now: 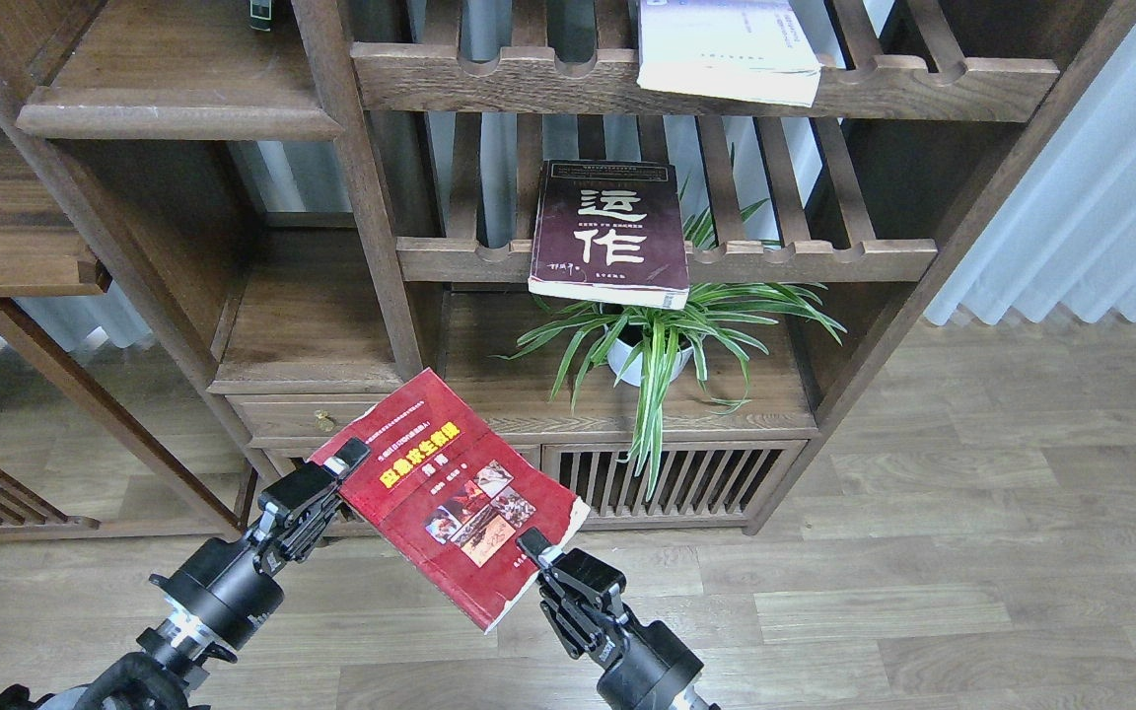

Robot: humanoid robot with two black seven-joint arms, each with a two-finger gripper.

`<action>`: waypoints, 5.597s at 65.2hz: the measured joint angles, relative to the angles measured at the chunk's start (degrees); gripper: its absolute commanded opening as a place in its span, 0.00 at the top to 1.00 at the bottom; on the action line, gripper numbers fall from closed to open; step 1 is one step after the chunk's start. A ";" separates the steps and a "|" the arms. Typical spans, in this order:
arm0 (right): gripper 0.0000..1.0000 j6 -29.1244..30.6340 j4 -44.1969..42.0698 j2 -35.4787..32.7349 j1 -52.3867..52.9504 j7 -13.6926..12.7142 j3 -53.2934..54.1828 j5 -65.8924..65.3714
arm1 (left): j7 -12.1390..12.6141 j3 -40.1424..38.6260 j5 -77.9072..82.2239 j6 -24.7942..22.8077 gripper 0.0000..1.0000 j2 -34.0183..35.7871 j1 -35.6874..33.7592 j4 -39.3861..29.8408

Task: Organize books on shelf
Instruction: 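Hold the red paperback with both grippers and regrip with the left gripper, then release the right gripper and lift the red paperback up with the left gripper, then set the red paperback on the upper shelf and open the left gripper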

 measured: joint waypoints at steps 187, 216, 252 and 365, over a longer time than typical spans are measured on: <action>0.01 0.01 -8.14 0.17 3.90 3.30 0.68 -3.42 | 3.01 -28.29 -5.09 0.00 0.96 25.12 -4.34 -2.68; 0.01 0.01 -10.24 0.17 5.09 3.24 0.53 -3.38 | 6.93 -30.25 -4.79 0.00 0.95 38.14 -21.25 2.87; 0.01 0.01 -10.11 0.17 5.48 3.30 0.70 -3.25 | 10.96 -2.95 26.31 -0.02 0.95 38.47 -65.63 19.86; 0.01 0.00 -6.50 0.17 9.86 4.91 0.88 -0.96 | -16.80 13.99 37.53 0.01 0.93 9.65 -91.07 69.64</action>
